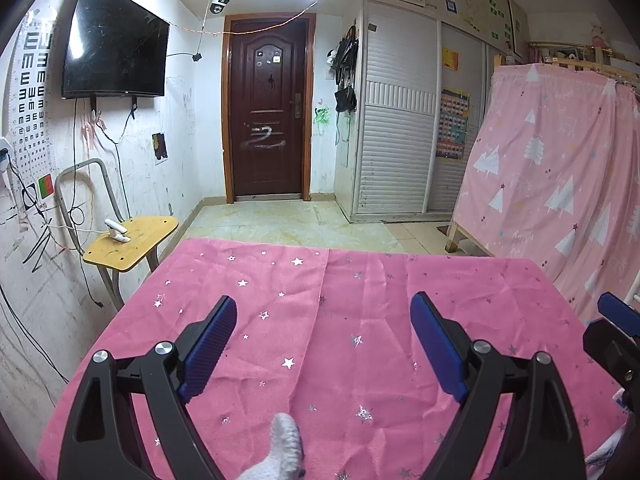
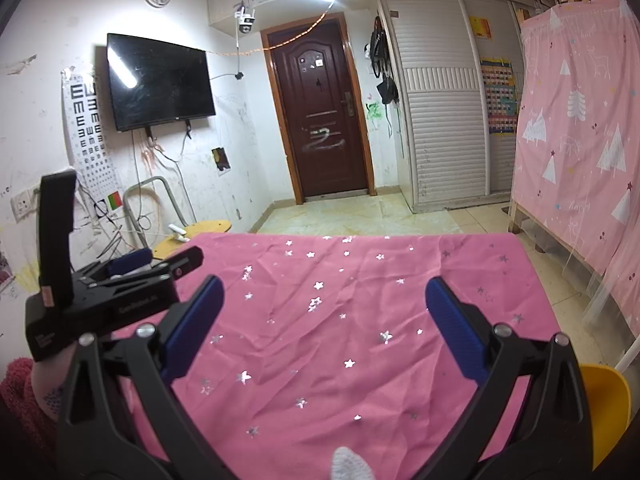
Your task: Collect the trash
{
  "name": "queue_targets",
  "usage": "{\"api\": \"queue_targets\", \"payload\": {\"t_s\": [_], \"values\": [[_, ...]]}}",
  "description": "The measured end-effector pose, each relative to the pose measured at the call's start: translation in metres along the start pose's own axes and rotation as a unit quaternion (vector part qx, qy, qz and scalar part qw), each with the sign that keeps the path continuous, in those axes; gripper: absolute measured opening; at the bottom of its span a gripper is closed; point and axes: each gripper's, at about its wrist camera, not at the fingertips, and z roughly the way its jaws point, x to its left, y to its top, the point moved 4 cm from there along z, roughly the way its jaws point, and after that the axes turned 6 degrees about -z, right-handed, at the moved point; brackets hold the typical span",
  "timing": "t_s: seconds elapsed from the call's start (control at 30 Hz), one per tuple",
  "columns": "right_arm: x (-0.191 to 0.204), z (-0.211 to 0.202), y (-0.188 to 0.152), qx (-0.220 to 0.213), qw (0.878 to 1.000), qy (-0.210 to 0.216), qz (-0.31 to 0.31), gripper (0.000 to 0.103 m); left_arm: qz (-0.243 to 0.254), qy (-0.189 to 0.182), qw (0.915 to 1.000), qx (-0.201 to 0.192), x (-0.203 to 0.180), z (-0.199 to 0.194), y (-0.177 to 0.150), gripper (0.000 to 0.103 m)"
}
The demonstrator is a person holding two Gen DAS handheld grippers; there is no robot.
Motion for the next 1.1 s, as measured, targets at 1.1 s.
{"api": "queue_targets", "payload": {"t_s": [1.1], "values": [[-0.0025,-0.0001,-0.0014,0.000,1.000,0.001,0.000,0.097,0.002,0.000,1.0000,0.002,-0.0003,0.0007,0.0017,0.082]]}}
